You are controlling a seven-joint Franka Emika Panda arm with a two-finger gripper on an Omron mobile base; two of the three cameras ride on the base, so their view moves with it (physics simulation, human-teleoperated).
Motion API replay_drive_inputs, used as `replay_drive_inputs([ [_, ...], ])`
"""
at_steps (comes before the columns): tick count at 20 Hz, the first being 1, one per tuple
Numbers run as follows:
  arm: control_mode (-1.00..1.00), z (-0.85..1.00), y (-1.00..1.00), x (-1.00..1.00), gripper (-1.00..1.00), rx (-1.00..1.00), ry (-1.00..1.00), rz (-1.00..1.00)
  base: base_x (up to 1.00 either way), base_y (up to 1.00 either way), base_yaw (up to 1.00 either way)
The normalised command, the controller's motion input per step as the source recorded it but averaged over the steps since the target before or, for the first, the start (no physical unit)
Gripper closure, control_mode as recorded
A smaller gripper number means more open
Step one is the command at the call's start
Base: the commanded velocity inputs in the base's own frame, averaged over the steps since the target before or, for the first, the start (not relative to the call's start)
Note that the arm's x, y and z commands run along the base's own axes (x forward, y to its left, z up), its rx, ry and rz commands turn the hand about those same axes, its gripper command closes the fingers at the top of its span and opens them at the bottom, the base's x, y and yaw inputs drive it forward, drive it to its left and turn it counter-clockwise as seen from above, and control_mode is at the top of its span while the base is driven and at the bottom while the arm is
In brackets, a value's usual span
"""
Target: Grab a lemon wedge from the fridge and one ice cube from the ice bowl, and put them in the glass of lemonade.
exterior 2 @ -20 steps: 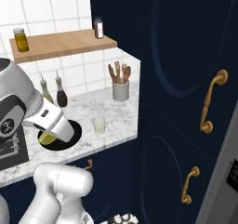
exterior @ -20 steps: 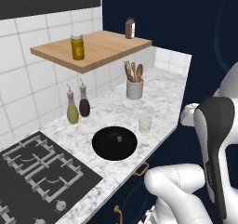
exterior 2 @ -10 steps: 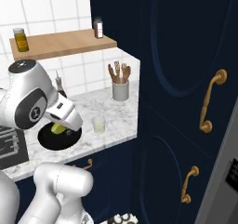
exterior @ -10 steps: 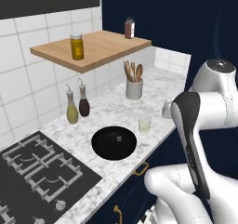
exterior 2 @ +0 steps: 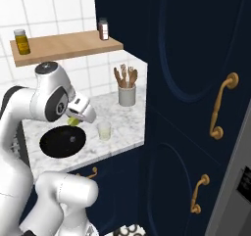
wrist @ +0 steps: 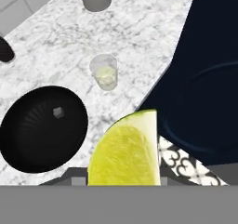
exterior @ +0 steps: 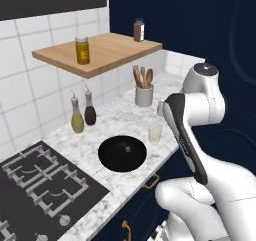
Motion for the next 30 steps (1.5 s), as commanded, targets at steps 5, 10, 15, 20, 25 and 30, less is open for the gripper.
replay_drive_inputs([
  [5, -1.0, -0.52, 0.06, 0.85, 1.0, 0.0, 0.1, 0.02, 0.0, 0.0, 0.0],
  [10, -1.0, -0.47, -0.07, 0.3, 1.0, 0.0, 0.04, 0.0, 0.0, 0.0, 0.0],
  [15, -1.0, -0.32, 0.0, 0.25, 1.0, 0.0, 0.0, 0.0, 0.0, 0.0, 0.0],
  [20, -1.0, -0.08, 0.0, 0.38, 1.0, 0.0, 0.0, 0.0, 0.0, 0.0, 0.0],
  [25, -1.0, 0.0, 0.04, 0.88, 1.0, -0.02, 0.09, 0.0, 0.0, 0.0, 0.0],
  [30, -1.0, 0.0, 0.16, 0.81, 1.0, -0.01, 0.1, -0.01, 0.0, 0.0, 0.0],
])
